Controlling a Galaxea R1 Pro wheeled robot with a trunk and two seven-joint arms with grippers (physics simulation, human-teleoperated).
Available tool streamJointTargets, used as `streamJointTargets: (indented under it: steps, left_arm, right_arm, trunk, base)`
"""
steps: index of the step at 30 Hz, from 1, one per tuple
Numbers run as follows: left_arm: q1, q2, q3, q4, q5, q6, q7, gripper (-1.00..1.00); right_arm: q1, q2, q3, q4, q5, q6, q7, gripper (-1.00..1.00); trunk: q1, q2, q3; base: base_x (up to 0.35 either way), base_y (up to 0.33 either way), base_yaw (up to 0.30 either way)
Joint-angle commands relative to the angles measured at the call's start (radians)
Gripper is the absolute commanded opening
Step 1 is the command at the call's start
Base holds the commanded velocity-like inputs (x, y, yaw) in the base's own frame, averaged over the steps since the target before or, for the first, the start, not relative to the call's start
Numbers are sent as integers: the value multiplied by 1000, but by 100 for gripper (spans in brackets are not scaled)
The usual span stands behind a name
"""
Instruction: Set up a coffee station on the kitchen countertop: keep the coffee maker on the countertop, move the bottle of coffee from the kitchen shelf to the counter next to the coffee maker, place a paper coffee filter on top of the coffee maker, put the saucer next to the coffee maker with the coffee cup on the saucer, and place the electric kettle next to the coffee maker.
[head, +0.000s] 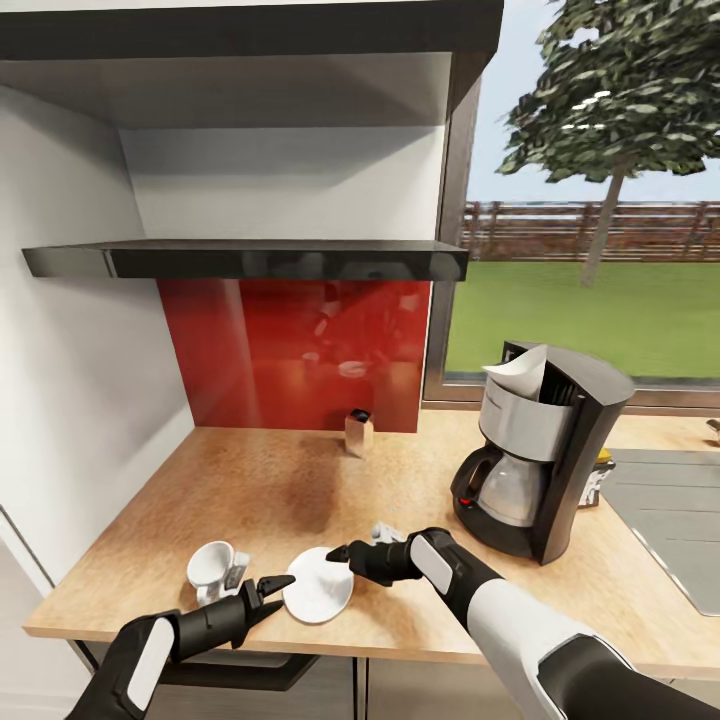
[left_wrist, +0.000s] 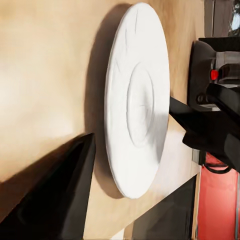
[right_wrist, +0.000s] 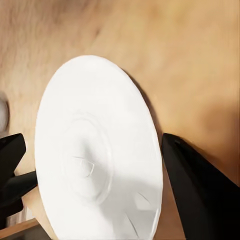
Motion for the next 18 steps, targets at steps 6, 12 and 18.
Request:
streamJointTargets:
  steps: [6,12,18]
  left_arm:
    - [0,2,2,3,-18,-1,16,100]
    - [0,-4,1,4,-17,-11,46,100]
    - [0,-13,-4,4,-17,-21,54,100]
  right_arm:
    - [-1,0,3,2,9,3,3,100]
    - [-1,0,3,2,9,3,3,100]
    - [-1,0,3,2,9,3,4,100]
  trunk:
    - [1,-2,-3]
    - [1,-2,-3]
    - [1,-2,-3]
  base:
    - [0,0,0]
    - [0,0,0]
    - [0,0,0]
